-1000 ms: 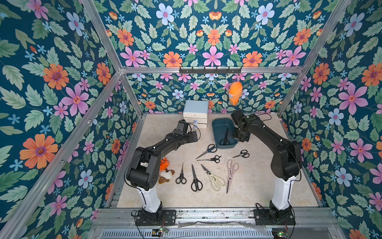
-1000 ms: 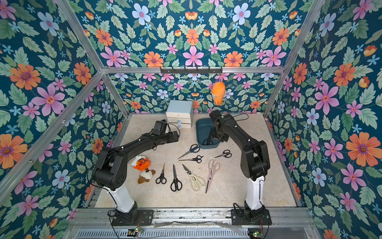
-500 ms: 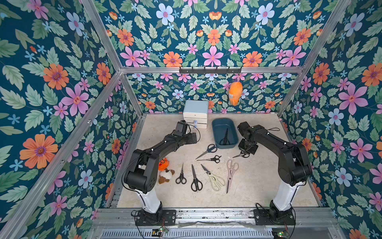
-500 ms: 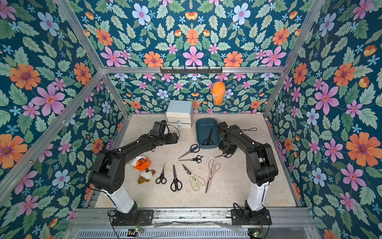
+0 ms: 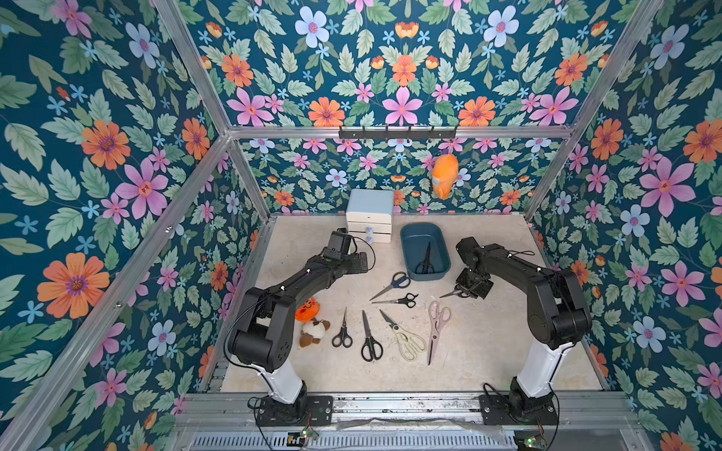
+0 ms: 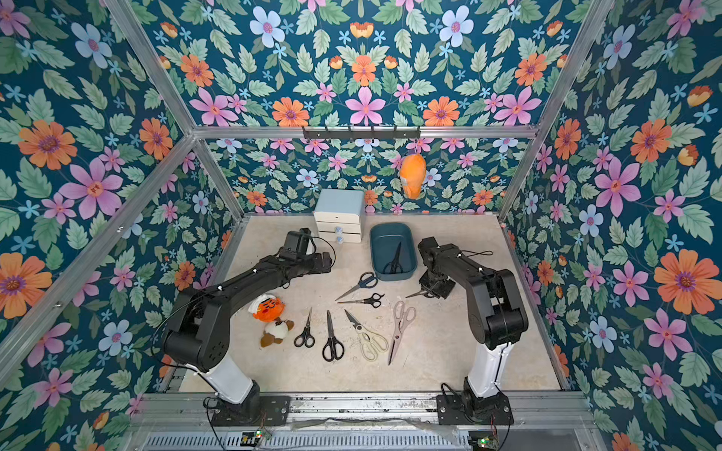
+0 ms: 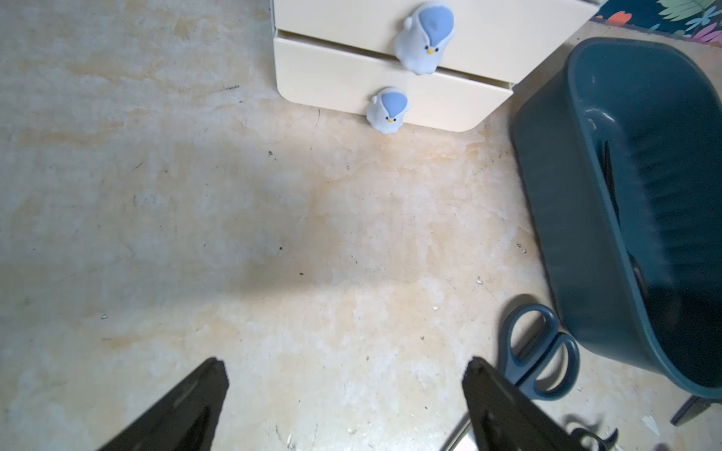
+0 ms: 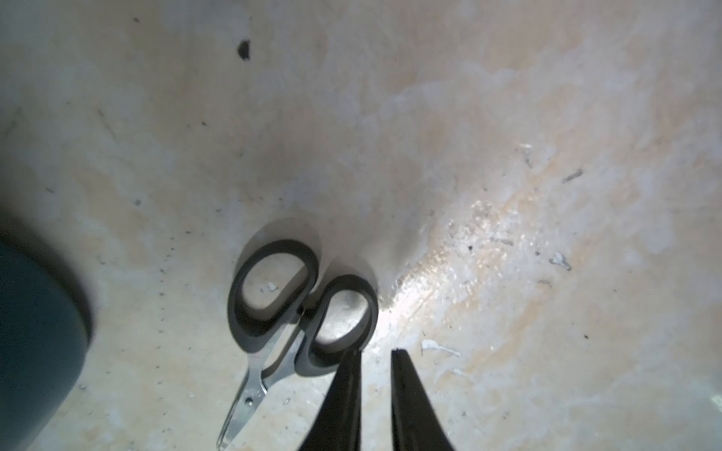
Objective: Put the scissors into the storage box
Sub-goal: Pick up the scissors from the center of the board.
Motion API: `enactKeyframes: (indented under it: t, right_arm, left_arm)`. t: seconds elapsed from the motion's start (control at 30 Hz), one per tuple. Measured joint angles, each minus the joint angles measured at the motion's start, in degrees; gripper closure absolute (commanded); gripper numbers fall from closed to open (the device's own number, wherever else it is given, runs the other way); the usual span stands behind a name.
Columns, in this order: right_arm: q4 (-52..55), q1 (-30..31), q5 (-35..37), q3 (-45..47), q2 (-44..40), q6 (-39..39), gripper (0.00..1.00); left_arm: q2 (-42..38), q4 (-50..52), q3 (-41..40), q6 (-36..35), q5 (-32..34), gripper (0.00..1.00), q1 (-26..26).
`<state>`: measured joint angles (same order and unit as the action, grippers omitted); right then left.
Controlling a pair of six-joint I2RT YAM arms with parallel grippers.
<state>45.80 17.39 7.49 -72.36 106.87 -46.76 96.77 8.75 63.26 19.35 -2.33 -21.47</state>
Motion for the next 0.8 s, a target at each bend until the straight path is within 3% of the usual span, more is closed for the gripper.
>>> enactKeyframes:
  t: [0.5, 0.8]
  right_arm:
    - [-4.94, -0.63, 0.00, 0.94, 2.43, -0.04, 0.79]
    - [-6.86, -0.63, -0.15, 2.73, 2.64, -1.33, 0.85]
  left_arm:
    - [-1.25, 0.31, -0.70, -0.15, 1.18, 0.01, 0.11]
    - [-1.75, 0.31, -1.25, 0.09, 1.42, 0.01, 0.11]
